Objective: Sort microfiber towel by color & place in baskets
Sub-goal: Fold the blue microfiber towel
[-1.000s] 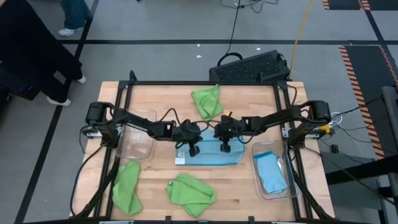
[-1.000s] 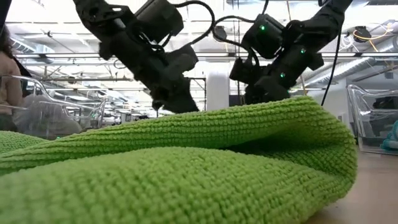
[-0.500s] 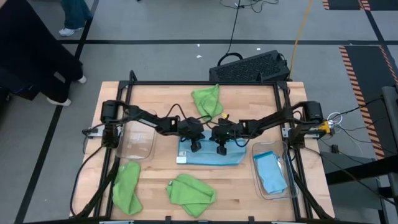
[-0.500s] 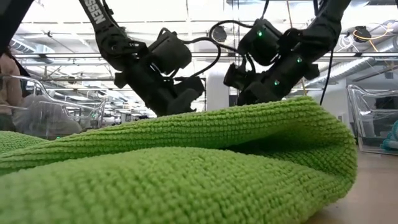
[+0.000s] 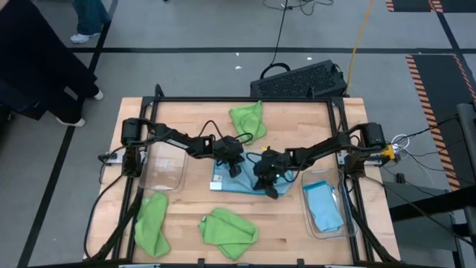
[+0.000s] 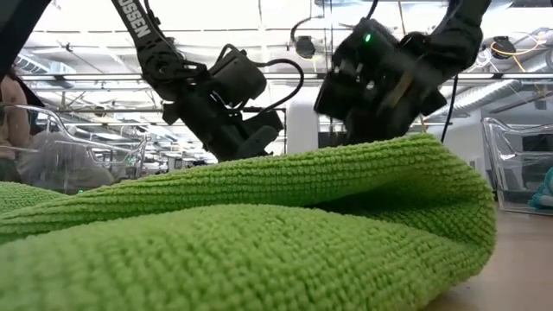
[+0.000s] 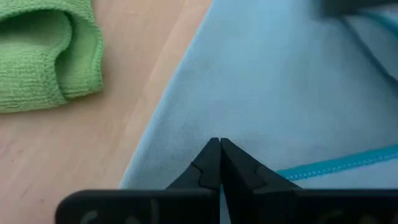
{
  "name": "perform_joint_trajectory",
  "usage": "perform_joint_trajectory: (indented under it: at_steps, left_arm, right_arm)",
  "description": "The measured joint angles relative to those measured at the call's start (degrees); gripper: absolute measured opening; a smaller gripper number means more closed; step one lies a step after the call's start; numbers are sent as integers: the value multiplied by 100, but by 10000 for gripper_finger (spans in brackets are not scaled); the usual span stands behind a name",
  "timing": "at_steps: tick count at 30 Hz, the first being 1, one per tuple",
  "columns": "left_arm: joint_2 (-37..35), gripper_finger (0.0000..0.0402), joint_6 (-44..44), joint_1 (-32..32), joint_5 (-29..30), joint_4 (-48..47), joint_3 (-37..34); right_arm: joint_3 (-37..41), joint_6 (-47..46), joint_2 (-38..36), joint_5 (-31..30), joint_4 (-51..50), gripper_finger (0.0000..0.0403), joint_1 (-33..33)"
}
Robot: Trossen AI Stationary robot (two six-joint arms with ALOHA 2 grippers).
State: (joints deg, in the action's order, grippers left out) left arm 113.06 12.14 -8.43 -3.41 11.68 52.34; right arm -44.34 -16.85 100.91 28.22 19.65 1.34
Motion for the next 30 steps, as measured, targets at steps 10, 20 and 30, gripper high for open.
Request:
perform_joint_trajectory:
  at_steps: [10, 20, 30]
  left_arm:
    - [2, 11, 46, -137, -90, 24, -11]
    - [2, 11, 160, -134, -158, 35, -15]
    - [2, 11, 214, -135, -198, 28, -15]
  right_arm:
    - [-4, 224, -699, -867, -176, 0, 359]
    - [-2, 867, -853, -3034, -2697, 0, 184]
    - [-2, 111, -1201, 414, -3842, 0, 608]
